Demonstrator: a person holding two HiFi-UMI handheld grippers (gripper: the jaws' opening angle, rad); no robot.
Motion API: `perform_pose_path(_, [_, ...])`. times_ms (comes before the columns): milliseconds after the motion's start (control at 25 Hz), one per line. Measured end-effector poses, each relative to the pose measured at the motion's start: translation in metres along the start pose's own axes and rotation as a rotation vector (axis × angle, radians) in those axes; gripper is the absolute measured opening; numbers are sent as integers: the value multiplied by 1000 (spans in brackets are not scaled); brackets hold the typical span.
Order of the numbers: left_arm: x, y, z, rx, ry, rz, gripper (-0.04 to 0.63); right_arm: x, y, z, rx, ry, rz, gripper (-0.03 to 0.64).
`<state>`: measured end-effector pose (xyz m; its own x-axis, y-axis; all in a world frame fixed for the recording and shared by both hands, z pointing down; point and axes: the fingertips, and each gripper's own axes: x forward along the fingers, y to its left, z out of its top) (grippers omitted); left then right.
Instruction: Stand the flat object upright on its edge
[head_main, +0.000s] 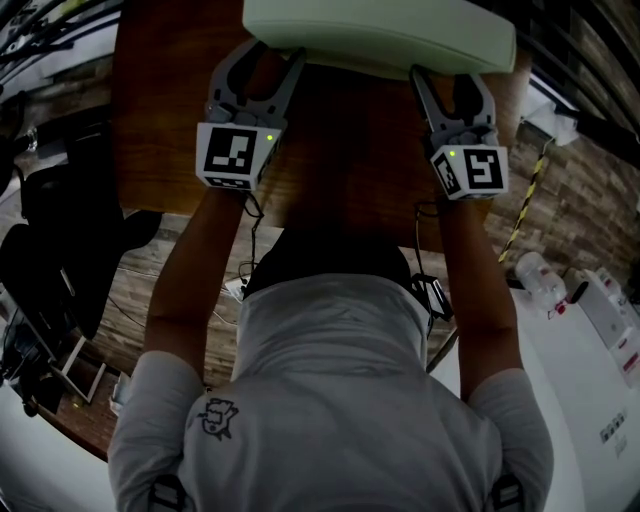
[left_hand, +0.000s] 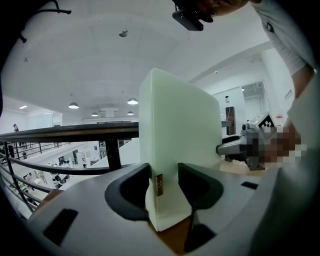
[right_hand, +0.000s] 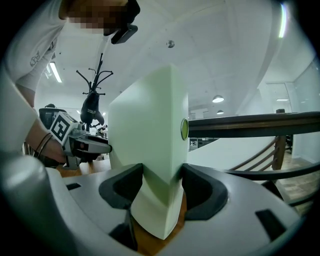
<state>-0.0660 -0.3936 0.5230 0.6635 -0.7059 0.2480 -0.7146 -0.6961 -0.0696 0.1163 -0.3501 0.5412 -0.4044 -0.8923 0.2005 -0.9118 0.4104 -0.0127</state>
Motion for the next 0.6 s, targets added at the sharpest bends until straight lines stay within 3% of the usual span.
perform_pose_path(600, [-1,3,-17,-29,-7,9,192,4,4,-9,-24,7,3,239])
